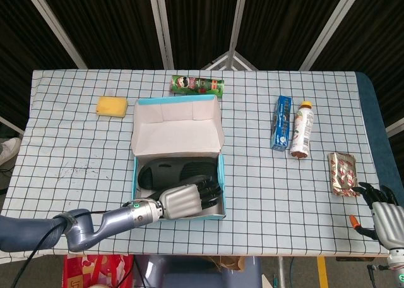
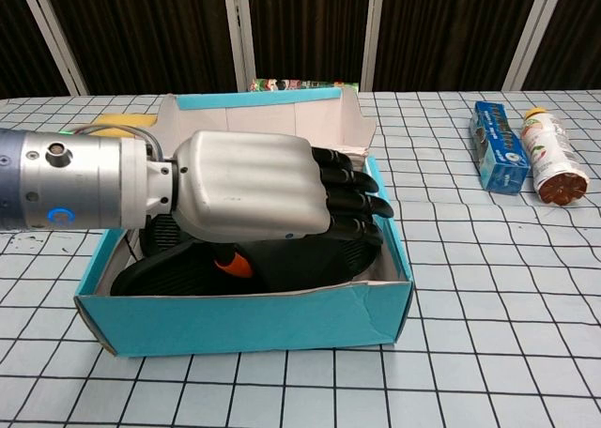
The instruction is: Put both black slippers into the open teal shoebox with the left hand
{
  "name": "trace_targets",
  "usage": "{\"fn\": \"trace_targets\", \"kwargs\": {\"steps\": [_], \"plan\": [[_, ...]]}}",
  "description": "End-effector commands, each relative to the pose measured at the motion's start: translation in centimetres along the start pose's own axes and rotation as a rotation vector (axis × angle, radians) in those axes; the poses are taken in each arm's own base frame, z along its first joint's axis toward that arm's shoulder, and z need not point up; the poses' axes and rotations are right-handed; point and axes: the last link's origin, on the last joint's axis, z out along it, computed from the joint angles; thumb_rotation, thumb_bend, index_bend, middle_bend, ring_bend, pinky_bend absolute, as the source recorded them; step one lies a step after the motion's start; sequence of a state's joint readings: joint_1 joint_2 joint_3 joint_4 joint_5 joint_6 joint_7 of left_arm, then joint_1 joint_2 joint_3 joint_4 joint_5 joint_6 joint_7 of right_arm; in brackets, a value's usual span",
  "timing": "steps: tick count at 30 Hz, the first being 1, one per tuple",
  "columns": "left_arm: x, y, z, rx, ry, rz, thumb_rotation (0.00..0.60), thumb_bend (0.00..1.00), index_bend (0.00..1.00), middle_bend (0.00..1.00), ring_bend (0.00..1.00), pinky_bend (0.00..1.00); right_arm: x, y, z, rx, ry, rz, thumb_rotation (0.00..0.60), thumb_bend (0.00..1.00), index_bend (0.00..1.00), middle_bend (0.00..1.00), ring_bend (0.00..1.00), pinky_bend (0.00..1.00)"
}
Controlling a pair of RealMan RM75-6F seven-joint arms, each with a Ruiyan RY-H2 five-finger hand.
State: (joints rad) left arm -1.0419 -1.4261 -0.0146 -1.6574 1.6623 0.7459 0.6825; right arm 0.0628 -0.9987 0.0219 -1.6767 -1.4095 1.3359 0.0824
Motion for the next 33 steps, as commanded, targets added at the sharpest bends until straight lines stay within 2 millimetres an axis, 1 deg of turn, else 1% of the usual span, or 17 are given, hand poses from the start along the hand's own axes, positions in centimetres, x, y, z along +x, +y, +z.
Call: {"fn": "trace_targets", "kwargs": {"steps": [1, 5, 6, 7, 9, 10, 11, 12, 13, 15, 16, 17, 19, 23, 28, 31, 33], "plan": [[1.0, 0.1, -1.6, -0.008, -0.041, 0.038, 0.600, 0.24, 0.10, 0.00, 0.00, 0.09, 0.0, 0.0, 0.0, 0.001, 0.001, 0.001, 0.600, 0.36, 0.24, 0.17, 0.20, 0.07], [2.7, 0.3, -4.0, 0.007, -0.058, 0.047, 0.600, 0.24, 0.10, 0.00, 0.00, 0.08, 0.1, 0.1, 0.0, -0.003, 0.006, 0.001, 0.600, 0.36, 0.24, 0.17, 0.20, 0.07], [3.8, -0.3, -5.4, 0.051, -0.055, 0.046, 0.600, 0.24, 0.10, 0.00, 0.00, 0.08, 0.1, 0.1, -0.1, -0.004, 0.005, 0.002, 0.600, 0.36, 0.24, 0.17, 0.20, 0.07], [5.2, -1.2, -7.3, 0.127, -0.036, 0.063, 0.600, 0.24, 0.10, 0.00, 0.00, 0.08, 0.1, 0.0, -0.1, -0.004, 0.008, 0.002, 0.600, 0.36, 0.24, 0.17, 0.20, 0.07], [7.2, -2.1, -10.0, 0.252, -0.006, 0.050, 0.600, 0.24, 0.10, 0.00, 0.00, 0.09, 0.2, 0.0, -0.2, 0.000, 0.011, 0.004, 0.600, 0.36, 0.24, 0.17, 0.20, 0.07], [7.9, -2.6, -11.0, 0.324, 0.018, 0.012, 0.600, 0.25, 0.10, 0.02, 0.00, 0.09, 0.2, -0.1, -0.3, 0.002, 0.011, 0.004, 0.600, 0.36, 0.24, 0.17, 0.20, 0.07], [8.3, -2.9, -12.1, 0.390, 0.038, -0.030, 0.600, 0.25, 0.10, 0.04, 0.00, 0.09, 0.2, -0.1, -0.3, 0.005, 0.012, 0.005, 0.600, 0.36, 0.24, 0.17, 0.20, 0.07], [8.4, -3.2, -13.7, 0.478, 0.052, -0.086, 0.600, 0.25, 0.10, 0.08, 0.00, 0.09, 0.3, -0.2, -0.4, 0.007, 0.012, 0.008, 0.600, 0.36, 0.24, 0.17, 0.20, 0.07], [8.3, -3.2, -14.8, 0.527, 0.057, -0.115, 0.600, 0.25, 0.11, 0.11, 0.00, 0.09, 0.3, -0.2, -0.4, 0.009, 0.014, 0.010, 0.600, 0.36, 0.24, 0.17, 0.20, 0.07], [7.3, -3.0, -17.4, 0.641, 0.050, -0.176, 0.600, 0.25, 0.14, 0.15, 0.01, 0.10, 0.4, -0.2, -0.6, 0.010, 0.018, 0.011, 0.600, 0.36, 0.24, 0.17, 0.20, 0.07], [6.9, -2.8, -18.2, 0.677, 0.043, -0.194, 0.600, 0.25, 0.15, 0.17, 0.03, 0.14, 0.4, -0.2, -0.6, 0.011, 0.020, 0.012, 0.600, 0.36, 0.24, 0.17, 0.20, 0.07], [6.2, -2.5, -19.5, 0.733, 0.029, -0.219, 0.600, 0.25, 0.18, 0.19, 0.06, 0.19, 0.4, -0.2, -0.6, 0.011, 0.022, 0.014, 0.600, 0.36, 0.24, 0.17, 0.20, 0.07], [4.6, -1.7, -22.1, 0.849, -0.006, -0.275, 0.600, 0.25, 0.21, 0.23, 0.10, 0.26, 0.4, -0.2, -0.6, 0.015, 0.023, 0.014, 0.600, 0.36, 0.24, 0.17, 0.20, 0.07], [1.8, -0.3, -25.5, 1.030, -0.058, -0.409, 0.600, 0.25, 0.21, 0.23, 0.10, 0.29, 0.3, -0.3, -0.5, 0.028, 0.018, 0.011, 0.600, 0.36, 0.24, 0.17, 0.20, 0.07], [-1.1, 0.5, -27.6, 1.163, -0.037, -0.546, 0.600, 0.25, 0.21, 0.18, 0.10, 0.31, 0.3, -0.4, -0.5, 0.033, 0.021, 0.008, 0.600, 0.36, 0.24, 0.17, 0.20, 0.07], [-2.7, 1.0, -28.4, 1.218, 0.055, -0.720, 0.600, 0.25, 0.21, 0.16, 0.10, 0.31, 0.3, -0.5, -0.6, 0.036, 0.025, 0.003, 0.600, 0.36, 0.24, 0.17, 0.20, 0.07], [-3.7, 1.0, -29.1, 1.242, 0.099, -0.752, 0.600, 0.25, 0.20, 0.14, 0.08, 0.29, 0.3, -0.6, -0.5, 0.044, 0.032, 0.001, 0.600, 0.36, 0.24, 0.17, 0.20, 0.07]]}}
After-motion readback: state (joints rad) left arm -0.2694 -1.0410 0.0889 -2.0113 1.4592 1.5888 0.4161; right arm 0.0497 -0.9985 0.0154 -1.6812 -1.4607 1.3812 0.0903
